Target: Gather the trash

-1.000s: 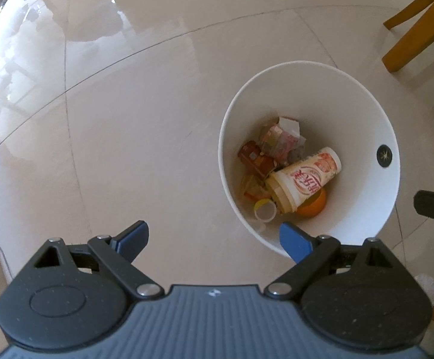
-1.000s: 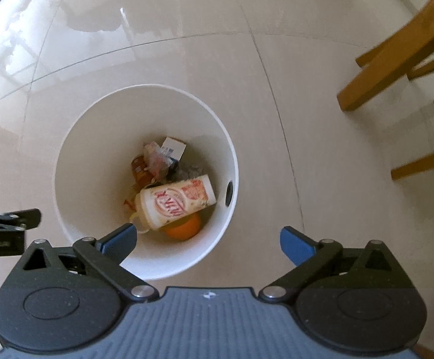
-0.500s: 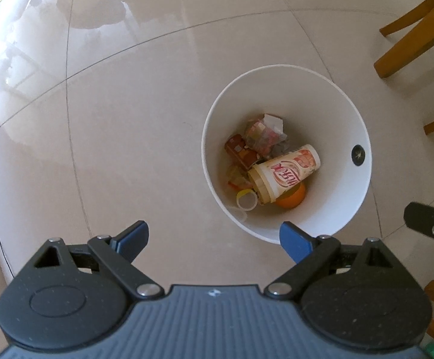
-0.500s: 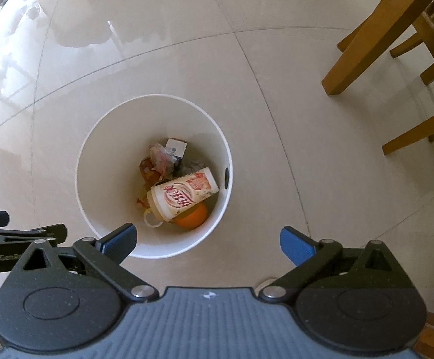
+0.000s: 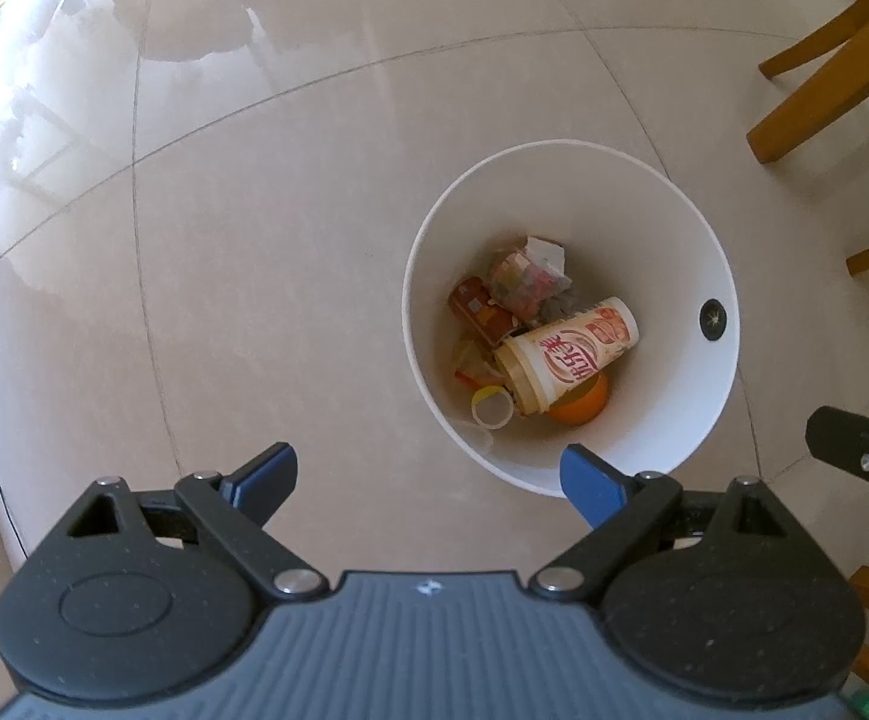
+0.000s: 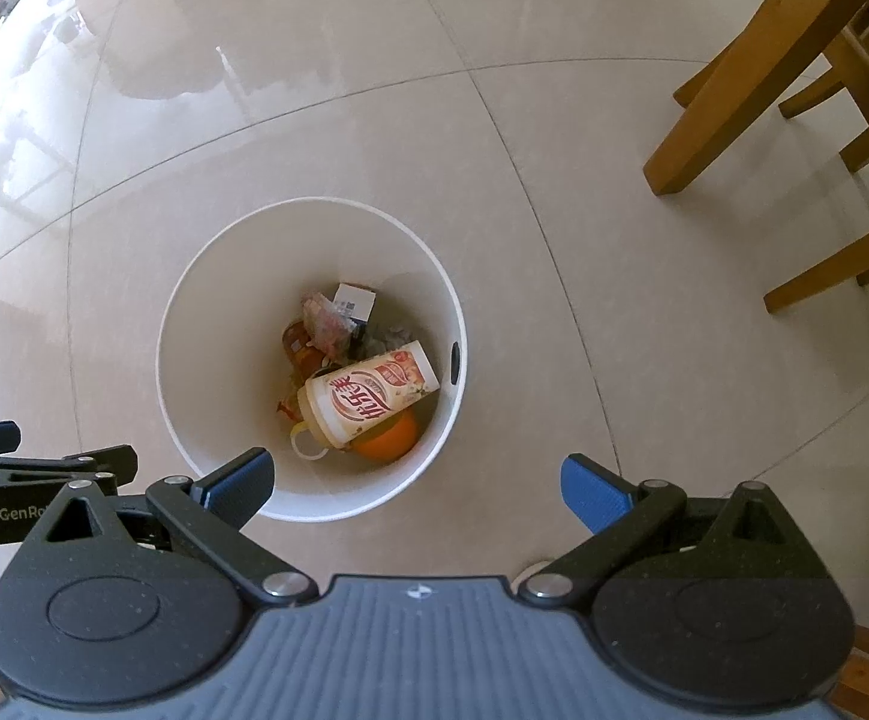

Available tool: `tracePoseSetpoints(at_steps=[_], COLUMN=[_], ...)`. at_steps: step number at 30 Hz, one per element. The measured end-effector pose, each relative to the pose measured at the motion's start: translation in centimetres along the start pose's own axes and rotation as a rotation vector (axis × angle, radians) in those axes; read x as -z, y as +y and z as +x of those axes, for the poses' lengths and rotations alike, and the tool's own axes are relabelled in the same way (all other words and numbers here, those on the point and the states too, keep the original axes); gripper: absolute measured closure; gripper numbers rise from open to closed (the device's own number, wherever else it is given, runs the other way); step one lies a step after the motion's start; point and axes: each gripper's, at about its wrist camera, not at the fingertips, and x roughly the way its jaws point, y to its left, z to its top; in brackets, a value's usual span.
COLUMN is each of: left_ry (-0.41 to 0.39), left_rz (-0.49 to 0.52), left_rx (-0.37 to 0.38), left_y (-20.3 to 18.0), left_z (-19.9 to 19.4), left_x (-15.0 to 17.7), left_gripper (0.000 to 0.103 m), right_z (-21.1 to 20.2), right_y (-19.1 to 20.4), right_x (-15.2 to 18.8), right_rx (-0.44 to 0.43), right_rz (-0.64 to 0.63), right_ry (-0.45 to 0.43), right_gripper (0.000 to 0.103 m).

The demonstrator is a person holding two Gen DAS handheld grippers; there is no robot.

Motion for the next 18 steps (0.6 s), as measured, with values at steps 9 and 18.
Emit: tracePoseSetpoints(at_steps=[9, 18], left_ry=[0.004, 0.004], left_rz=[-0.004, -0.004], left_rx=[0.008, 0.002], left_y=[0.3, 0.23], left_z=[-0.14, -0.22], left_x=[-0.19, -0.17], left_gripper=[0.008, 0.008], right_z=[0.02, 0.02], right_y=[-0.08, -0.32], right_x=[0.05, 0.0], right_rx=[0.003, 0.006], right_rz=[0.008, 0.025], right_ry=[0.005, 0.002], right_gripper=[0.0, 0.0])
